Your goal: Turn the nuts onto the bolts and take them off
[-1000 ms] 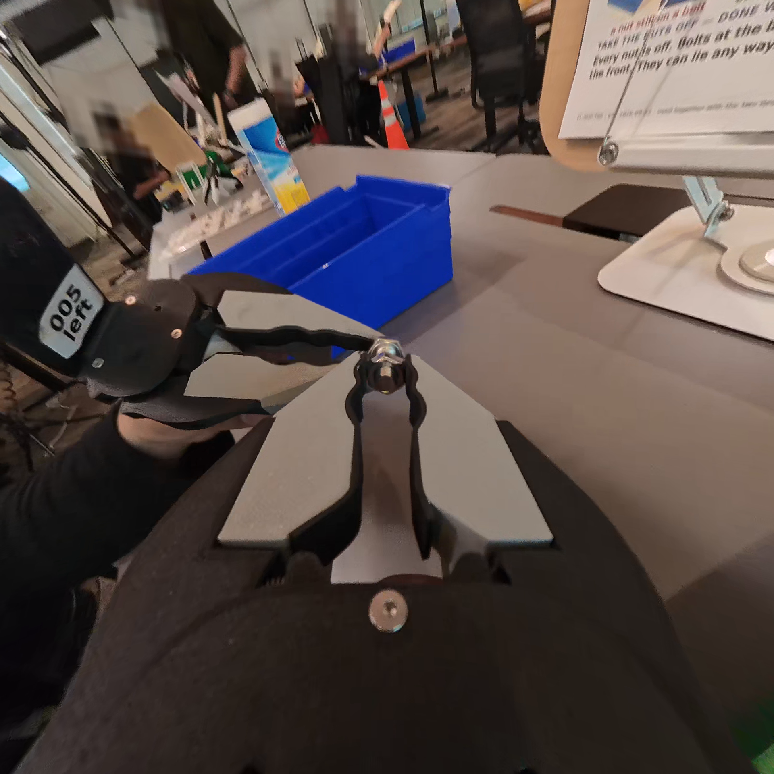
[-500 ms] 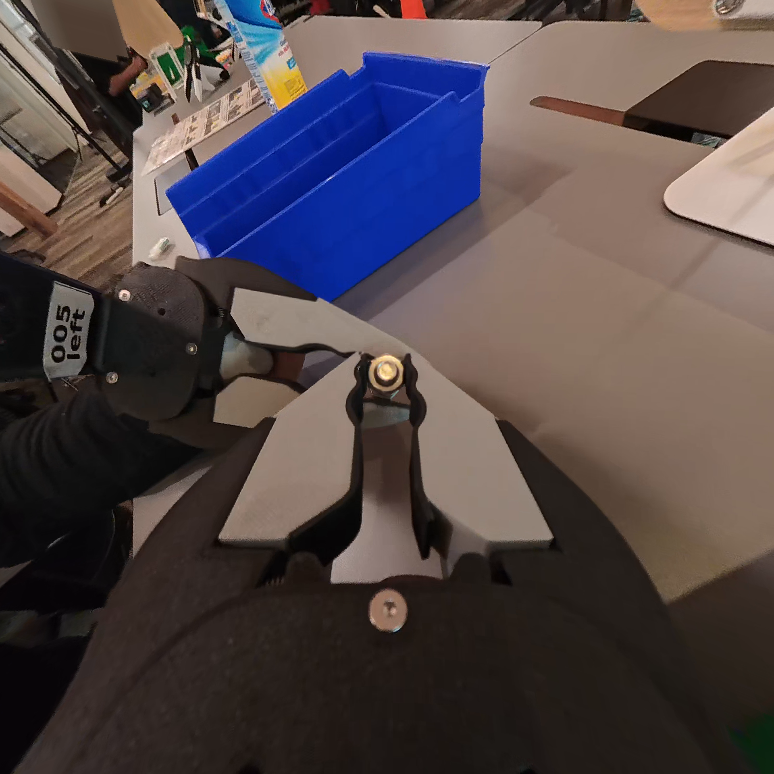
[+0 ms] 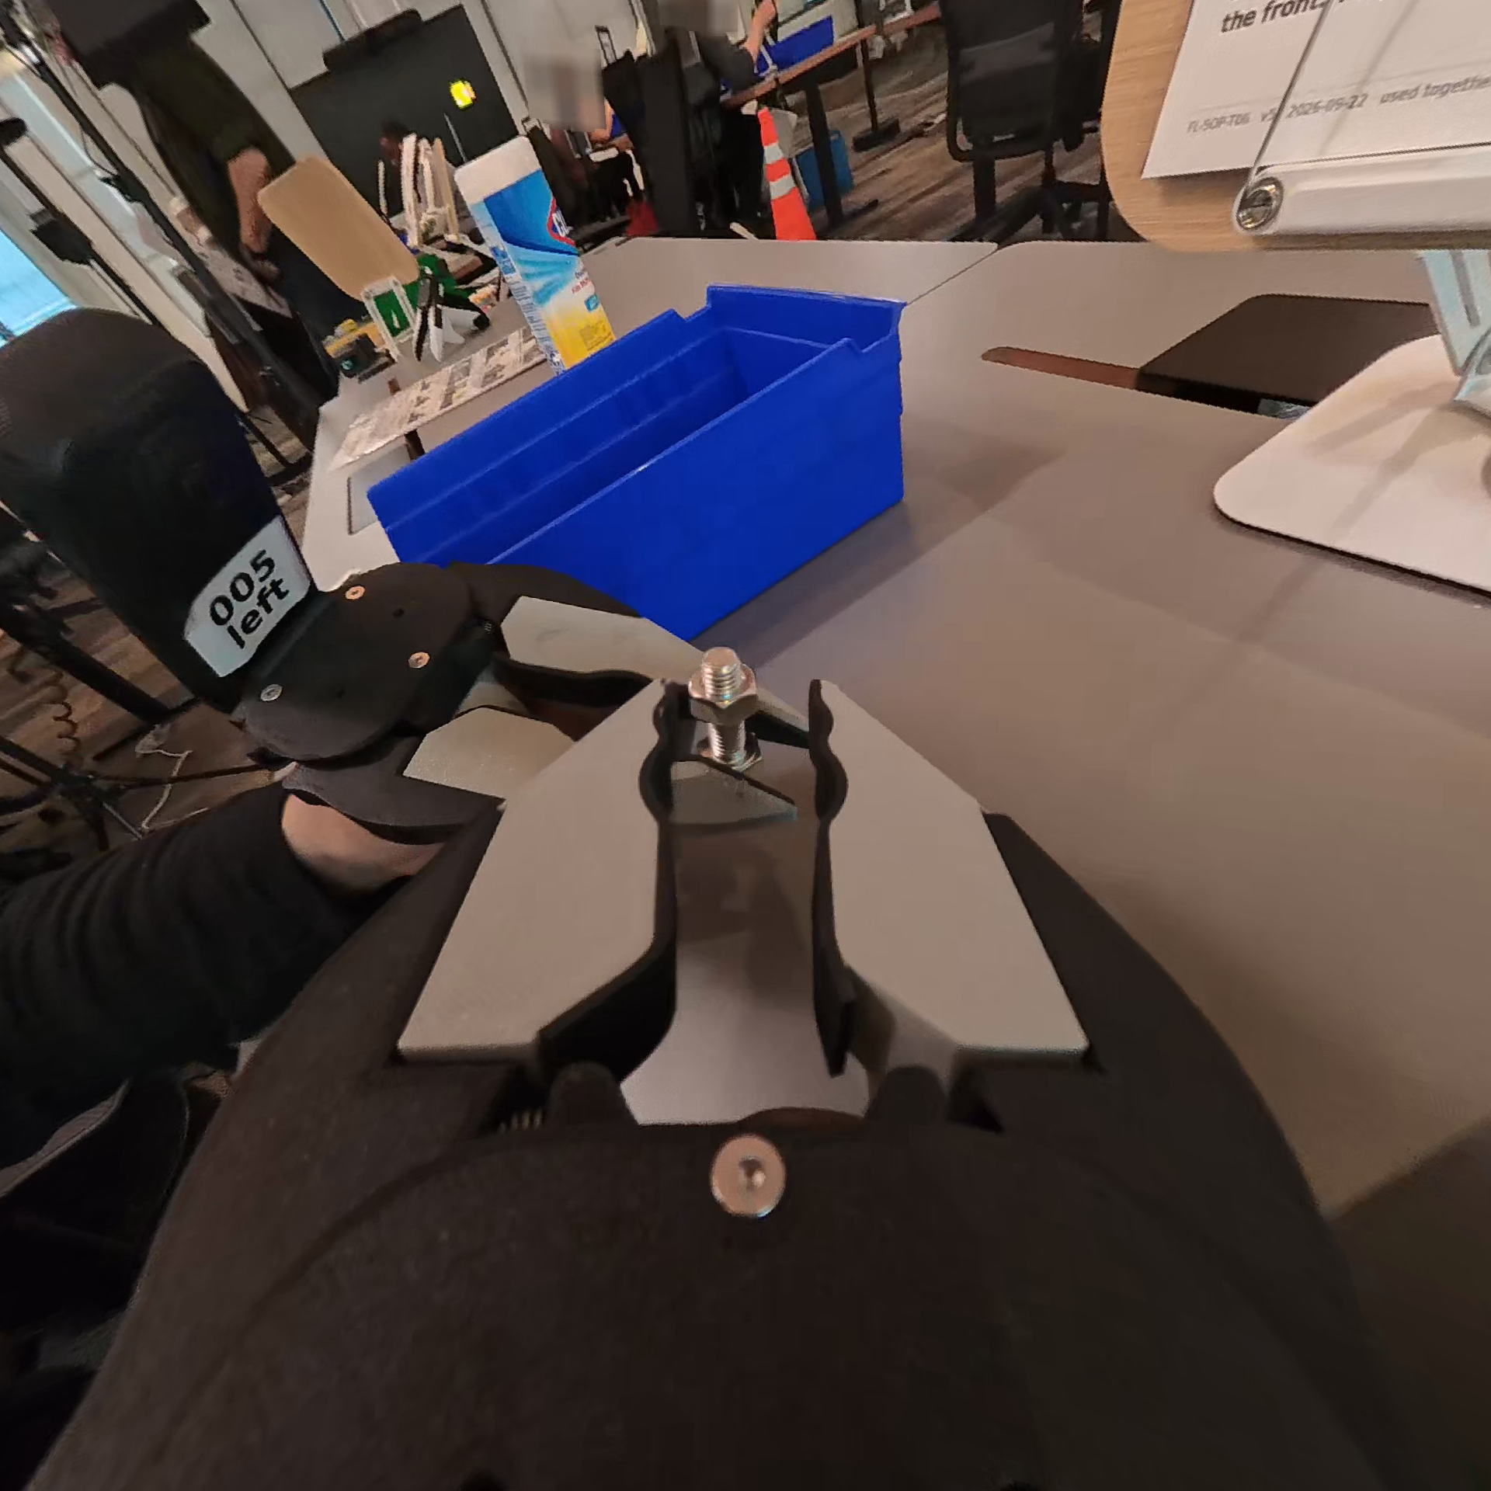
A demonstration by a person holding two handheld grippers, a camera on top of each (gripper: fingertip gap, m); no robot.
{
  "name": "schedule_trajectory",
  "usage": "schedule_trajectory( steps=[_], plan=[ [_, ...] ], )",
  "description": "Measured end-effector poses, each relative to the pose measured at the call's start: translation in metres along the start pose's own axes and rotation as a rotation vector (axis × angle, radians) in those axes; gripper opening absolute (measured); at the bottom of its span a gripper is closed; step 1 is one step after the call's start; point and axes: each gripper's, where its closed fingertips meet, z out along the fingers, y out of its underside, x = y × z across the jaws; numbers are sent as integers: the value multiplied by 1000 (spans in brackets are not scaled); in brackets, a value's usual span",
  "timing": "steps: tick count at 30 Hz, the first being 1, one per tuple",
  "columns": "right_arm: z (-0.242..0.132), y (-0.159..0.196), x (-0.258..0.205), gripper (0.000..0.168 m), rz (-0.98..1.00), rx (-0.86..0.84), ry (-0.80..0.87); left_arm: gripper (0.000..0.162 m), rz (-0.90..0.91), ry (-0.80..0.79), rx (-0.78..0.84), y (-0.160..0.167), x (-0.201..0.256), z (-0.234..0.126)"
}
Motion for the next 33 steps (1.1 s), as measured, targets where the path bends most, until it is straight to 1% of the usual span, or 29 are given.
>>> schedule_trajectory(
  steps=[2,4,6,8,9,11,13,18,20,21,23,26,29,33],
  plan=[
    [2,1,-5,31,-3,5,-30,16,-2,3,4,0,1,0],
    [5,6,-5,31,-13,-16,-24,16,6,-3,4,0,2,2],
    [6,9,2,25,-41,-31,22,16,14,1,8,0,3,2],
    [3,7,7,32,-59,-30,50,16,9,-10,9,-2,0,0],
    [1,5,11,33,-51,-23,64,16,-2,-23,18,-4,-3,-2],
    [-4,-1,17,26,-40,9,93,16,-36,-21,52,-10,-8,-7],
    [-5,-5,18,25,-47,39,114,15,-65,-7,74,-14,-10,-10],
    [-3,-12,-15,28,-88,97,-46,16,-47,-2,63,-11,-5,-6],
    [0,-7,-6,26,-71,65,2,16,-21,11,76,-13,1,-6],
    [0,-6,-1,32,-63,64,22,16,-12,11,83,-15,2,-7],
    [-2,-8,-1,33,-31,79,-6,16,-13,5,91,-17,0,-9],
    [-9,-16,5,28,-39,124,31,15,-39,-21,118,-21,-9,-13],
    [-13,-22,-4,26,-55,153,-21,15,-74,-10,127,-22,-12,-14],
    [-9,-19,-15,29,-67,160,-64,15,-40,-31,128,-19,-13,-11]
  ],
)
